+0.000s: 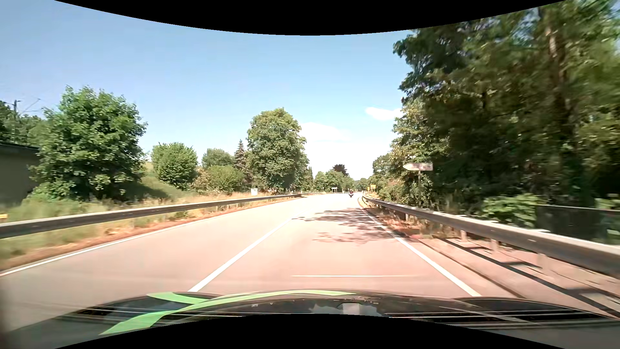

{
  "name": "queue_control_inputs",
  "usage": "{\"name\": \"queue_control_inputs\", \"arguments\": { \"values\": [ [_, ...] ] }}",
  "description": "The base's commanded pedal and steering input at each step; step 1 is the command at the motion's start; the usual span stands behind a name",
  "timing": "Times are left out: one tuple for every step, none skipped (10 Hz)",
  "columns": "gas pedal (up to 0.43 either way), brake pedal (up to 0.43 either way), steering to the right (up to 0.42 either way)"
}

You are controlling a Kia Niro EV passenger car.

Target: Follow the waypoints while adhering to traffic rules and regulations

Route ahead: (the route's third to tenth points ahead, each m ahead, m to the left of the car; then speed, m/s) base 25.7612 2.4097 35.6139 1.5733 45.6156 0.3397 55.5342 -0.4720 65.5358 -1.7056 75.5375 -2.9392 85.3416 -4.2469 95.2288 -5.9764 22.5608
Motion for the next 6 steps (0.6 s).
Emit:
{"name": "queue_control_inputs", "arguments": {
  "values": [
    [0.197,0.000,0.010],
    [0.220,0.000,0.010],
    [0.228,0.000,0.011],
    [0.228,0.000,0.011],
    [0.240,0.000,0.011],
    [0.240,0.000,0.011]
  ]
}}
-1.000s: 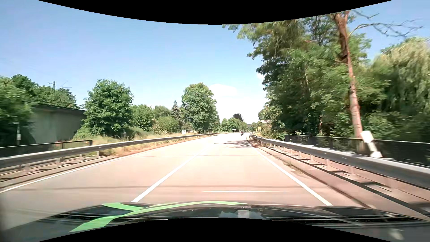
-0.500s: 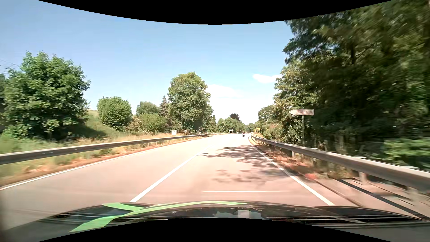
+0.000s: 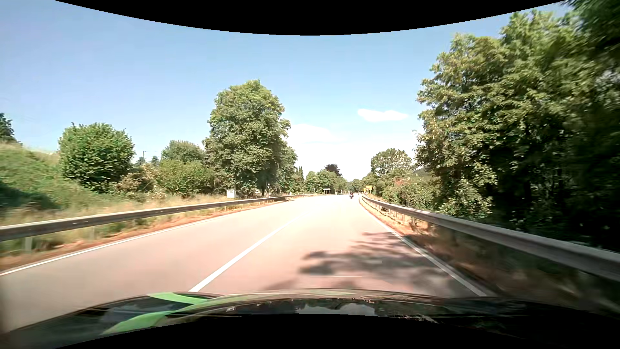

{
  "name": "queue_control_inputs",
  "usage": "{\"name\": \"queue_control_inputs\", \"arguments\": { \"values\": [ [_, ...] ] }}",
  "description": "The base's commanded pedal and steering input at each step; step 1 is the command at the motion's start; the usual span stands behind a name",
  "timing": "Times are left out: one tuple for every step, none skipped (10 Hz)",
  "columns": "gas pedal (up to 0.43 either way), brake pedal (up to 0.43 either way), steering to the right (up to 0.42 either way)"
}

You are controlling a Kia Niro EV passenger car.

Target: Follow the waypoints while adhering to traffic rules and regulations

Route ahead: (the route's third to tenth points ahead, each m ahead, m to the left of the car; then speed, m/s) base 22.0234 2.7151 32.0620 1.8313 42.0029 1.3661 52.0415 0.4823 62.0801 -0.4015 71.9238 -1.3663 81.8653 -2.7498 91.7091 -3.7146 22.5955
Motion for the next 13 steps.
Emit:
{"name": "queue_control_inputs", "arguments": {
  "values": [
    [0.240,0.000,0.011],
    [0.240,0.000,0.011],
    [0.248,0.000,0.011],
    [0.260,0.000,0.012],
    [0.268,0.000,0.012],
    [0.280,0.000,0.012],
    [0.280,0.000,0.013],
    [0.280,0.000,0.014],
    [0.287,0.000,0.013],
    [0.287,0.000,0.014],
    [0.287,0.000,0.013],
    [0.287,0.000,0.014],
    [0.299,0.000,0.013]
  ]
}}
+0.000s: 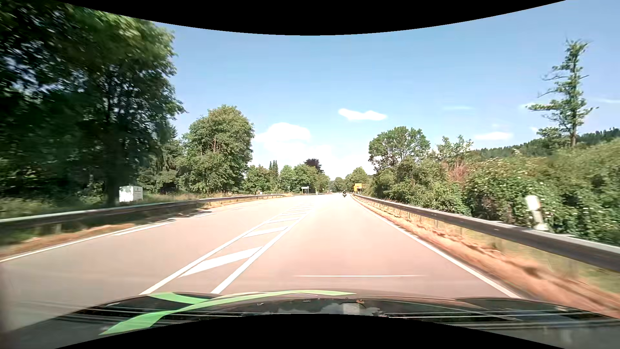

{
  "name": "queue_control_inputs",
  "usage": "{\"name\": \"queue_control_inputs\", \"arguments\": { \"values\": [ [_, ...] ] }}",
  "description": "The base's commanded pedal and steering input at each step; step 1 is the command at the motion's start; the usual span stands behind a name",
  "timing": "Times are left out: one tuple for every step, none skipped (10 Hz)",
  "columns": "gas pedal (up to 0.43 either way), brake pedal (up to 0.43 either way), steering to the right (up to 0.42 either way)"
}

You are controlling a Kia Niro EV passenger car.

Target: Follow the waypoints while adhering to traffic rules and regulations

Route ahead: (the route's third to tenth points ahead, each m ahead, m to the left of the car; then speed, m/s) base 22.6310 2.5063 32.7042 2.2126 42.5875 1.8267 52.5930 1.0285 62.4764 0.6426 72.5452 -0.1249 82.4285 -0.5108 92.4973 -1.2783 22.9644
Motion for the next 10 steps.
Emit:
{"name": "queue_control_inputs", "arguments": {
  "values": [
    [0.299,0.000,0.013],
    [0.299,0.000,0.012],
    [0.299,0.000,0.012],
    [0.299,0.000,0.012],
    [0.299,0.000,0.011],
    [0.268,0.000,0.010],
    [0.268,0.000,0.010],
    [0.268,0.000,0.009],
    [0.280,0.000,0.007],
    [0.287,0.000,0.005]
  ]
}}
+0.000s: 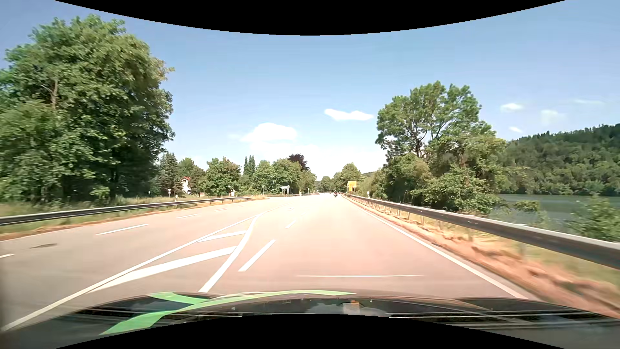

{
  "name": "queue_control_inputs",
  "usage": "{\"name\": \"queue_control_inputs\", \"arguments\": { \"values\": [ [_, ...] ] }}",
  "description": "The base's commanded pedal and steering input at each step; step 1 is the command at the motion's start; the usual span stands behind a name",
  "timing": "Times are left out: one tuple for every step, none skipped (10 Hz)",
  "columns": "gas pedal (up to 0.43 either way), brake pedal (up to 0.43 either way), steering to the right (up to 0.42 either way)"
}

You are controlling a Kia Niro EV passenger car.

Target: Follow the waypoints while adhering to traffic rules and regulations

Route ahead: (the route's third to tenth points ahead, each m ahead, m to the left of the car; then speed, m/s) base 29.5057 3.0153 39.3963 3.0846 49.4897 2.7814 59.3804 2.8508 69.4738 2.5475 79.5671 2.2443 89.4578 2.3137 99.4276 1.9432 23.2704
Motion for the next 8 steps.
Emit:
{"name": "queue_control_inputs", "arguments": {
  "values": [
    [0.299,0.000,0.004],
    [0.311,0.000,0.004],
    [0.319,0.000,0.005],
    [0.319,0.000,0.005],
    [0.319,0.000,0.005],
    [0.319,0.000,0.004],
    [0.331,0.000,0.004],
    [0.331,0.000,0.004]
  ]
}}
